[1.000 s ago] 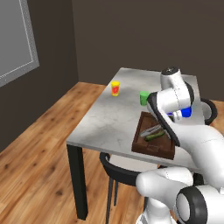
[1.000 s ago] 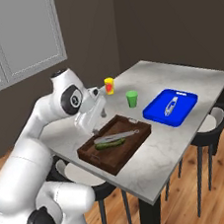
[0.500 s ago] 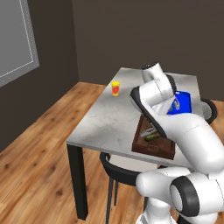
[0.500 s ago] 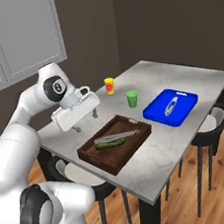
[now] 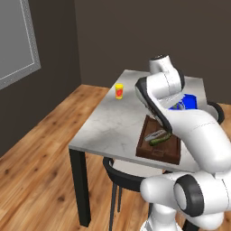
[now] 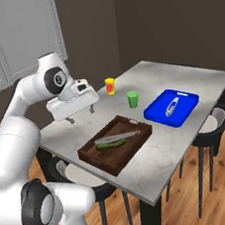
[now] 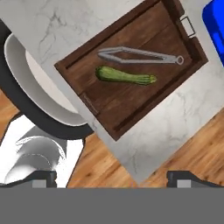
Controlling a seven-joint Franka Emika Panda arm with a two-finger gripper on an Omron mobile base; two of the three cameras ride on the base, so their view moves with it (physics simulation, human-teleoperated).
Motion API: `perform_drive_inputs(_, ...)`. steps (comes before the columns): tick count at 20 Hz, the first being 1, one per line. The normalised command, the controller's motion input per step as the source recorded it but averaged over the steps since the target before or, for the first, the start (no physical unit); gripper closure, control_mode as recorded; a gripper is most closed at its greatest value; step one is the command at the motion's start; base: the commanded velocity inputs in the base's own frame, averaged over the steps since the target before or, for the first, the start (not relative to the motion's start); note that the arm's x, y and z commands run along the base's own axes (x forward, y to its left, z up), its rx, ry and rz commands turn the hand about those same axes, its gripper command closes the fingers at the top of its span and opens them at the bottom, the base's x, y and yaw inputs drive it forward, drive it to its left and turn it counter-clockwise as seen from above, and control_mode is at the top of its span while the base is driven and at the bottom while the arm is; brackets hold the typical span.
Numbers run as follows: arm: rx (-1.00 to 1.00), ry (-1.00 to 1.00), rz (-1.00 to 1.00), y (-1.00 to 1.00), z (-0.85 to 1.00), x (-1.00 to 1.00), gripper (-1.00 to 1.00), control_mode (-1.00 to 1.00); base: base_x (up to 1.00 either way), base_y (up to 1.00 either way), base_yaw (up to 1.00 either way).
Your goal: Gather the cucumber and squash from the fridge and place them on a tray on the dining counter. Then gather the steak and chicken drumstick from the fridge and place them on the other tray.
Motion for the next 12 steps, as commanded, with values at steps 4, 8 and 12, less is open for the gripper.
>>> perform_drive_inputs(4, 0.0, -0.44, -0.25, 0.03, 0.0, -0.34, -1.0, -1.0, 0.0, 0.0, 0.0)
perform_drive_inputs(8, 0.08, -0.46, -0.29, 0.02, 0.0, -0.38, -1.0, -1.0, 0.0, 0.0, 0.0)
perform_drive_inputs(12, 0.16, -0.19, -0.33, 0.03, 0.07, -0.38, -1.0, -1.0, 0.0, 0.0, 0.0)
